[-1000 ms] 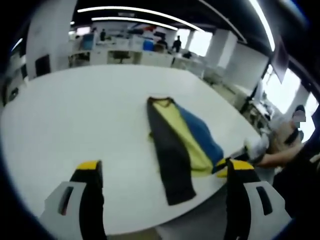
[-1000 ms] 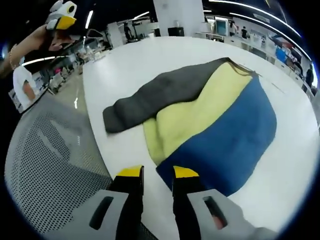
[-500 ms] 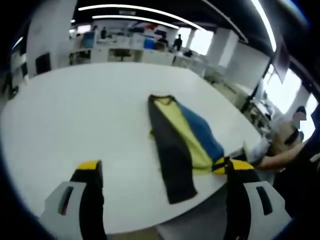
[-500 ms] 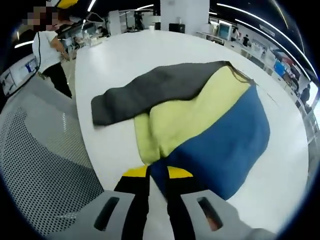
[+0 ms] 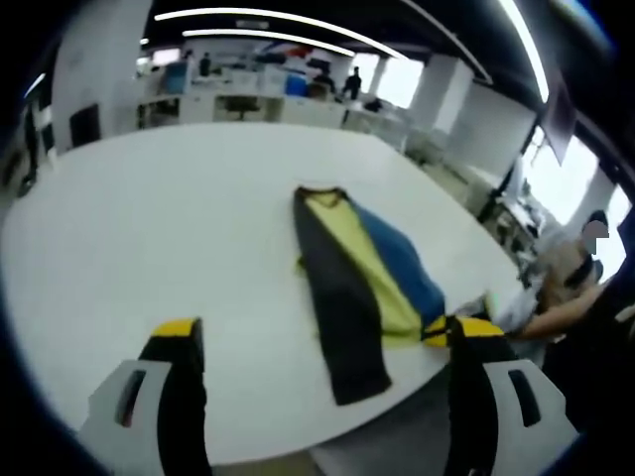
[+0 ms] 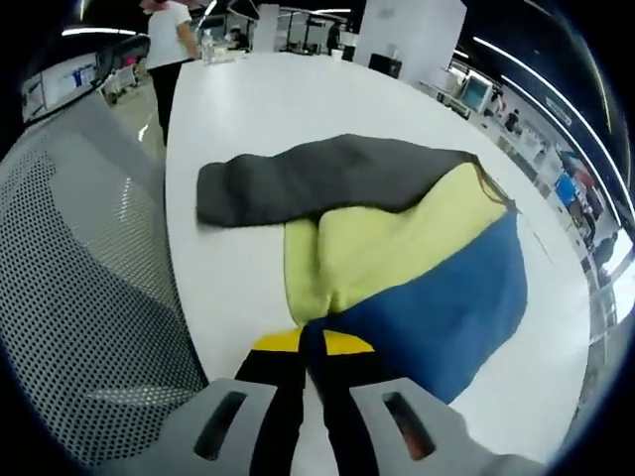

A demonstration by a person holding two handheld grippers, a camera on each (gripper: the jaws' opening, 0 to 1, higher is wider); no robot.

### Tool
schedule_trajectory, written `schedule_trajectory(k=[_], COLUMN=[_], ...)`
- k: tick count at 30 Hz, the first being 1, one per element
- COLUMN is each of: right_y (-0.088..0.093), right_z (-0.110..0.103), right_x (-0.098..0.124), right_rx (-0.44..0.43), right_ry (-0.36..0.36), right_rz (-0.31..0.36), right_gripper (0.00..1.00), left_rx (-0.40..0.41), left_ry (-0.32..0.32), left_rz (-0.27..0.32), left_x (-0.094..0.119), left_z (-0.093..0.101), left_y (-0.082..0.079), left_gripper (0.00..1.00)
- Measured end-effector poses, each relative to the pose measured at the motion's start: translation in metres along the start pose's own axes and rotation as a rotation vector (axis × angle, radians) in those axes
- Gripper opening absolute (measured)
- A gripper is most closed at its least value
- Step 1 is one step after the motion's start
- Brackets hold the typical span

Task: Fold the garment on the visible template until the final outline fits inside the template.

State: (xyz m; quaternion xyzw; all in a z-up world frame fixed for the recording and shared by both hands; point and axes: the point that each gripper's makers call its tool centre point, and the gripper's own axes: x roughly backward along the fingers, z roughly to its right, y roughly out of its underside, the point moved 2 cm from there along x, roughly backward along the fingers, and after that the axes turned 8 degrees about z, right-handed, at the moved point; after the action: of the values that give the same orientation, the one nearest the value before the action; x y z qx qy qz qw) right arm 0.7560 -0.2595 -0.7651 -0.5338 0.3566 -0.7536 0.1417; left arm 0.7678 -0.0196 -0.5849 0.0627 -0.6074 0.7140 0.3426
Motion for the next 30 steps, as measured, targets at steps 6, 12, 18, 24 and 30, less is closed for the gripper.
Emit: schedule_trajectory(k=[6, 12, 18, 24, 30], right_y=[0.001, -0.004, -0.012, -0.027, -0.032], right_z=[0.002, 0.005, 0.012, 0.036, 0.063], right_x=[0.002, 0.009, 0.020, 0.047, 0.075], right_rx=[-0.023, -0.055, -0.132, -0.251, -0.350], right_ry=[-0.005, -0.001, 0.032, 0.123, 0.206], right_rz=[-0.007, 0.015, 0.060, 0.159, 0.225], right_gripper=[0.03, 0.02, 0.02, 0.02, 0.02], left_rx=[-0.005, -0.006, -0.008, -0.017, -0.024], left_ry=[0.000, 0.001, 0.004, 0.007, 0.017], left_rz=[-0.002, 0.000, -0.003, -0.004, -0.003], left_x=[0.000, 0.001, 0.000, -0.003, -0.007], left_z=[0.000, 0.001, 0.002, 0.004, 0.008], left_y=[0.000, -0.001, 0.000, -0.003, -0.005], left_gripper=[0.99, 0.99, 0.99, 0.99, 0.99])
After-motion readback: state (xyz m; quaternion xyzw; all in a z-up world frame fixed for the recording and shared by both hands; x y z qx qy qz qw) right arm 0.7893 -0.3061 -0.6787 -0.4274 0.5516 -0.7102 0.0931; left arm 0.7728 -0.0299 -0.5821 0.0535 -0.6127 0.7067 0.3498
